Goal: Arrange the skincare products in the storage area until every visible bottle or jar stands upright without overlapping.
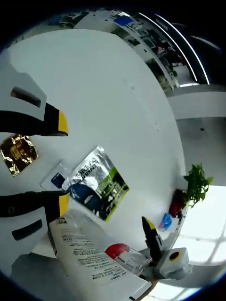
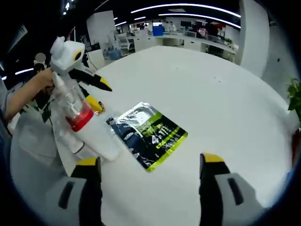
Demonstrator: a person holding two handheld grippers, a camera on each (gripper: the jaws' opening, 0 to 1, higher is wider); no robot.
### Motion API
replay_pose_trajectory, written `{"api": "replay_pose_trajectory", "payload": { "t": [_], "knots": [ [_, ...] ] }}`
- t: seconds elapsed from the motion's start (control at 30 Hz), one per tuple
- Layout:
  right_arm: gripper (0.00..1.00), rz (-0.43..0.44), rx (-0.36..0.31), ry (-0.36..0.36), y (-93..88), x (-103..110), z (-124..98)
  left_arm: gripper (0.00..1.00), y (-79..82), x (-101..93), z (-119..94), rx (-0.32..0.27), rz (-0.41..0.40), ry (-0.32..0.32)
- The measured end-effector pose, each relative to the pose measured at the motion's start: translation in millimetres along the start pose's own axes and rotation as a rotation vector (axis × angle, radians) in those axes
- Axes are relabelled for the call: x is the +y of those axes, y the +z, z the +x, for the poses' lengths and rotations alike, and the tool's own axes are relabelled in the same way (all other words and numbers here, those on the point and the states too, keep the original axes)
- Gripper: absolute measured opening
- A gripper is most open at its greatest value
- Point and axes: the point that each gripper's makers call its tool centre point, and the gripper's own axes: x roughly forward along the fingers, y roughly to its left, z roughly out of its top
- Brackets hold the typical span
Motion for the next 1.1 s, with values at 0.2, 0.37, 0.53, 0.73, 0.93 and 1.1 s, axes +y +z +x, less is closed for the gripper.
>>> {"api": "replay_pose_trajectory", "payload": {
  "t": [0.2, 0.37, 0.53, 0.73, 0.93, 1.1],
  "knots": [
    [0.73, 0.015, -0.016, -0.026, 3.9, -8.8, 4.0, 0.29, 1.8, -6.9, 12.6, 0.022, 0.031, -0.051],
    [0.65, 0.045, -0.022, -0.034, 2.2, -13.2, 8.9, 0.24, -1.0, -17.8, 22.6, 0.052, 0.092, -0.092],
    [0.58, 0.091, -0.020, -0.024, -1.9, -14.9, 13.7, 0.21, -1.6, -25.5, 30.5, 0.064, 0.144, -0.122],
    [0.53, 0.182, -0.018, -0.018, -10.2, -21.7, 21.8, 0.17, -5.2, -19.9, 41.5, 0.071, 0.221, -0.143],
    [0.50, 0.260, -0.018, 0.014, -15.9, -19.7, 30.4, 0.15, -10.3, -23.6, 46.5, 0.088, 0.278, -0.153],
    [0.47, 0.315, -0.033, 0.043, -18.1, -20.2, 40.2, 0.11, -11.6, -27.3, 46.8, 0.089, 0.289, -0.148]
  ]
}}
